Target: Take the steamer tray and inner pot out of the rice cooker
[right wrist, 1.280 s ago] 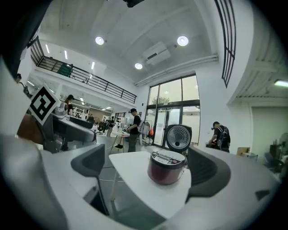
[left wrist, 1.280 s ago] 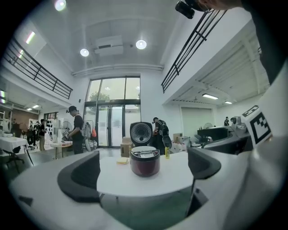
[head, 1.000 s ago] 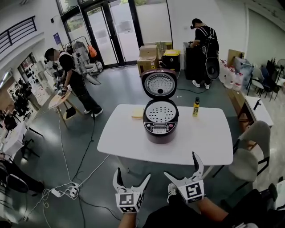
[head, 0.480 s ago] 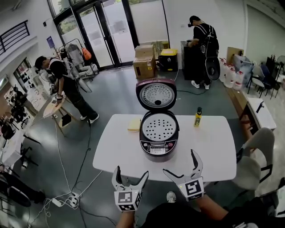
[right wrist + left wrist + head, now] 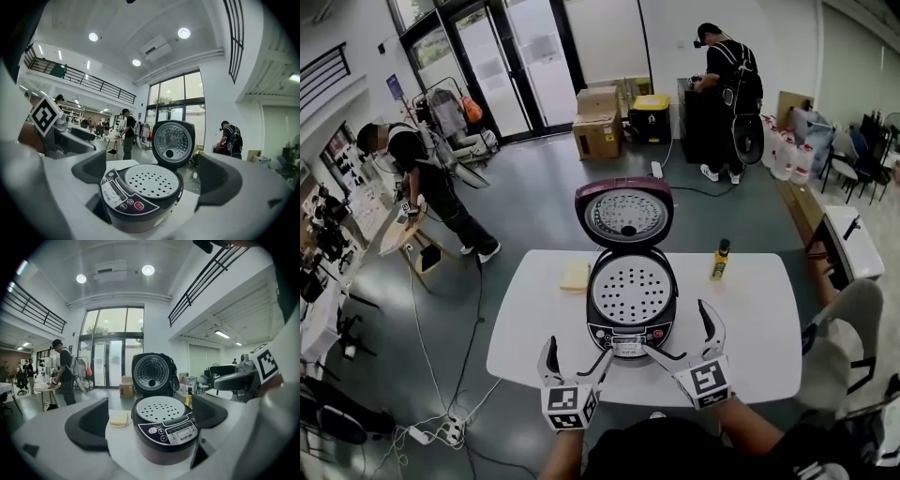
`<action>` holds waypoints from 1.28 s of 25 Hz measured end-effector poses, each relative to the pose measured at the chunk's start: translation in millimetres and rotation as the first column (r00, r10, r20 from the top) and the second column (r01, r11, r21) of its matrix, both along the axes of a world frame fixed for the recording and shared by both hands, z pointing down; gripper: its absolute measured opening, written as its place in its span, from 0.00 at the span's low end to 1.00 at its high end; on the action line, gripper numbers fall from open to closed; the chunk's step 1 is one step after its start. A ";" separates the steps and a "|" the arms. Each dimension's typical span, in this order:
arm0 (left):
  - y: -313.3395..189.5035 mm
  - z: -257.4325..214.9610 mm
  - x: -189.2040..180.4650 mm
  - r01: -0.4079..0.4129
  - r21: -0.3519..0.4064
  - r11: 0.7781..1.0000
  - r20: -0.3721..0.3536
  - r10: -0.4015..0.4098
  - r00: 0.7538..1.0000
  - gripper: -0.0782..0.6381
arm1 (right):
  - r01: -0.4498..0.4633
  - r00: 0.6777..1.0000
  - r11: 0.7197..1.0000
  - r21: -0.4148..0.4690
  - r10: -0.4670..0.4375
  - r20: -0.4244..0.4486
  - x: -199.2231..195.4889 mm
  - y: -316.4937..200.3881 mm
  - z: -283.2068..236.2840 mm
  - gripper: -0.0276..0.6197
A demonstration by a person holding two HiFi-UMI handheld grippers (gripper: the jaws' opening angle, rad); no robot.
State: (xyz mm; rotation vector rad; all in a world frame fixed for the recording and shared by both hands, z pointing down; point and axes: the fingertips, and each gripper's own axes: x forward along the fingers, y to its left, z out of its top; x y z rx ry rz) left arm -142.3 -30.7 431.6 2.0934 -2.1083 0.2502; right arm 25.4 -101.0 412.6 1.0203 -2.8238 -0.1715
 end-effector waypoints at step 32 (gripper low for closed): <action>-241.9 145.3 -64.6 -0.367 -0.502 0.783 0.097 0.472 0.876 0.74 | -0.218 0.843 0.935 -0.279 0.036 -0.537 -56.2 -201.0 152.7 0.78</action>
